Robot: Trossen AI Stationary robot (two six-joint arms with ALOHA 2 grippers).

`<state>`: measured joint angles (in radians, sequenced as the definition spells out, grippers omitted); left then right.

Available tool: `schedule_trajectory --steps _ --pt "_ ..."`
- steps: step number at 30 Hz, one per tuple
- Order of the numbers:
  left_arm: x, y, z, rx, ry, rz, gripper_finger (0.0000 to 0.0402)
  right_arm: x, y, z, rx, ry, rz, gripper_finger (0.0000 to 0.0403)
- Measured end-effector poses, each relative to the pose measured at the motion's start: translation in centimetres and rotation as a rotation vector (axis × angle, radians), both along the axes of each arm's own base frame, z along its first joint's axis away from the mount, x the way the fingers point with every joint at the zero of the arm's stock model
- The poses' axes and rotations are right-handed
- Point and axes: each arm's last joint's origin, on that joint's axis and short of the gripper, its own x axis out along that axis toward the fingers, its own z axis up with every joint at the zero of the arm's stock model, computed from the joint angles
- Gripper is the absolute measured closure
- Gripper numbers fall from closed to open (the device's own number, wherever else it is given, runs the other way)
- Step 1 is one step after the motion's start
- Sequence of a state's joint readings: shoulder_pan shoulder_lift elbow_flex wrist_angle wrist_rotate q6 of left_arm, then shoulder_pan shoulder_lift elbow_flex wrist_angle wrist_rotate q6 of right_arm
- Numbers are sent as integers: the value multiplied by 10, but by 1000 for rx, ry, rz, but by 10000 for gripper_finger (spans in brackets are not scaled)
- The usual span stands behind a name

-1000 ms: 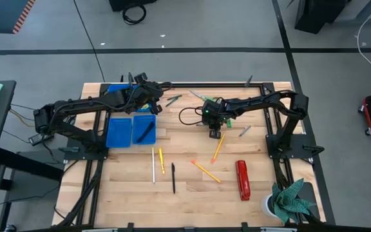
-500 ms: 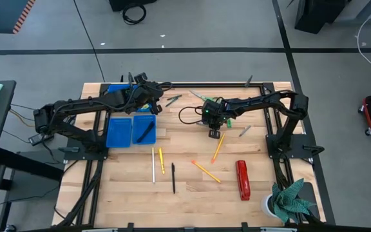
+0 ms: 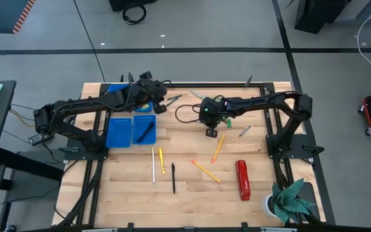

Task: Sort crayons/erasers/pens/pencils in bins
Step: Put the gray crayon into the top left blue bin

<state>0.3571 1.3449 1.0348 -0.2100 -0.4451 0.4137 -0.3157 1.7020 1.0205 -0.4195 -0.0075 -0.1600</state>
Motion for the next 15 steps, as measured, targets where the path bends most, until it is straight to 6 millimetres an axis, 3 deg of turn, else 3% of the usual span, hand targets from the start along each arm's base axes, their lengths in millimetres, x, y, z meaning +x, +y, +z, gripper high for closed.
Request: schedule_trajectory --steps 9,15 --pt "10 0 1 -87 -307 -396 294 -21 7 66 -78 -211 15 362" --pt "-7 22 -23 -107 -452 -443 294 -46 16 113 -132 -372 36 362"
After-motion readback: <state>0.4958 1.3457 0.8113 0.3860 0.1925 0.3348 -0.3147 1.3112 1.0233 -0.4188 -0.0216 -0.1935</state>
